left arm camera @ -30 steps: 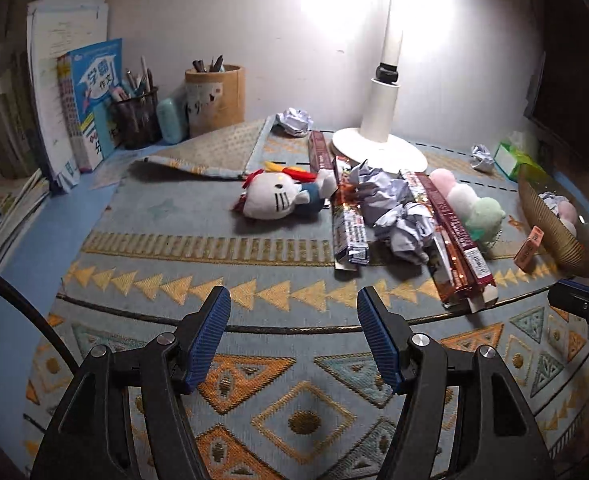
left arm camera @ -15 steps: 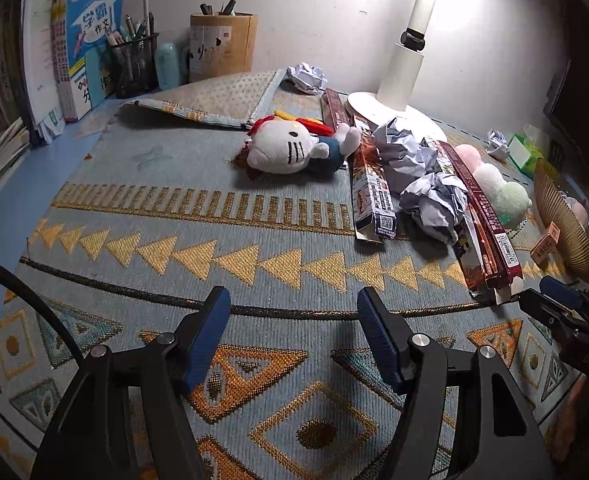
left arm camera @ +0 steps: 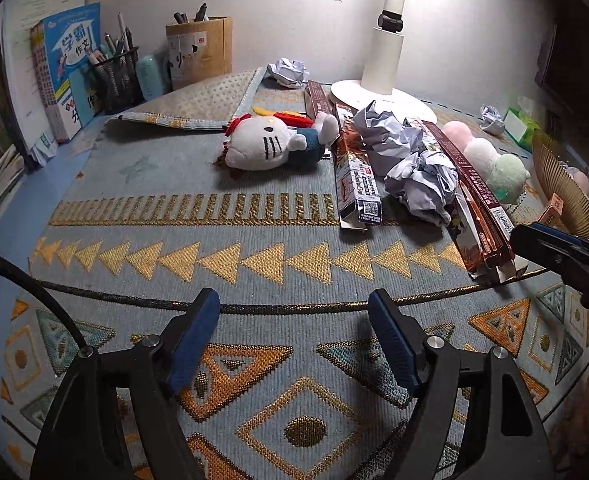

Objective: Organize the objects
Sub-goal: 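Withdraw both open tools from the bowl back over the rug, then grasp the long maroon box with the right tool while the left tool grasps the orange-printed box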

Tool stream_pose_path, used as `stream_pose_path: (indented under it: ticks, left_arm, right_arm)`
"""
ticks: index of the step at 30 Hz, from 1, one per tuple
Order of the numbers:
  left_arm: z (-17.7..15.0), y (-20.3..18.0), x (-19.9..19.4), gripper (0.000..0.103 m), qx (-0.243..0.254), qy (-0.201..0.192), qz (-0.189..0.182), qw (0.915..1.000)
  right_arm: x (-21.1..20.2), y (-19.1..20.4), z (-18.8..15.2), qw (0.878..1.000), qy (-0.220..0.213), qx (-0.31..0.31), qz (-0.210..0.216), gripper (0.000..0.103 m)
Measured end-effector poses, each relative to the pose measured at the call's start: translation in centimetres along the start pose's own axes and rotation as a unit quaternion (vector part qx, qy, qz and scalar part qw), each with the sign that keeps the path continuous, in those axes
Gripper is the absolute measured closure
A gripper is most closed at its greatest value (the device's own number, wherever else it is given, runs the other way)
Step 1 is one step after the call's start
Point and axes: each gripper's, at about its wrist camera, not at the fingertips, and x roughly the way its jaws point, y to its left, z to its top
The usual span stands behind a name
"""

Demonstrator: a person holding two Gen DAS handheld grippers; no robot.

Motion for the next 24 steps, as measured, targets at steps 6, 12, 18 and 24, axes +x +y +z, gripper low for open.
stream_pose_path:
  ticks: [6, 12, 18, 24]
  left_arm:
    - [0.2, 0.0, -1.0, 0.028, -0.007, -0.028, -0.023, 0.9993]
    - [2.0, -4.3, 0.0, 0.028, -0.001, 0.003, -0.141, 0.9899]
    - [3.5, -8.0, 3.1, 0.029, 0.005, 0.031, -0.152, 0.9879]
    - [4.3, -8.8, 4.1, 0.034, 0.003, 0.039, -0.145, 0.9886]
  right_arm:
    - [2.0, -0.7, 0.4, 0.999, 0.018, 0.031, 0.0, 0.086]
    - [1.0, -2.6, -0.2, 0.999, 0.012, 0.042, 0.003, 0.087]
    - [0.6, -4.5, -1.2, 0.999, 0.004, 0.049, 0.02, 0.086]
    - [0.6, -5.5, -1.4, 0.997, 0.004, 0.071, 0.04, 0.086]
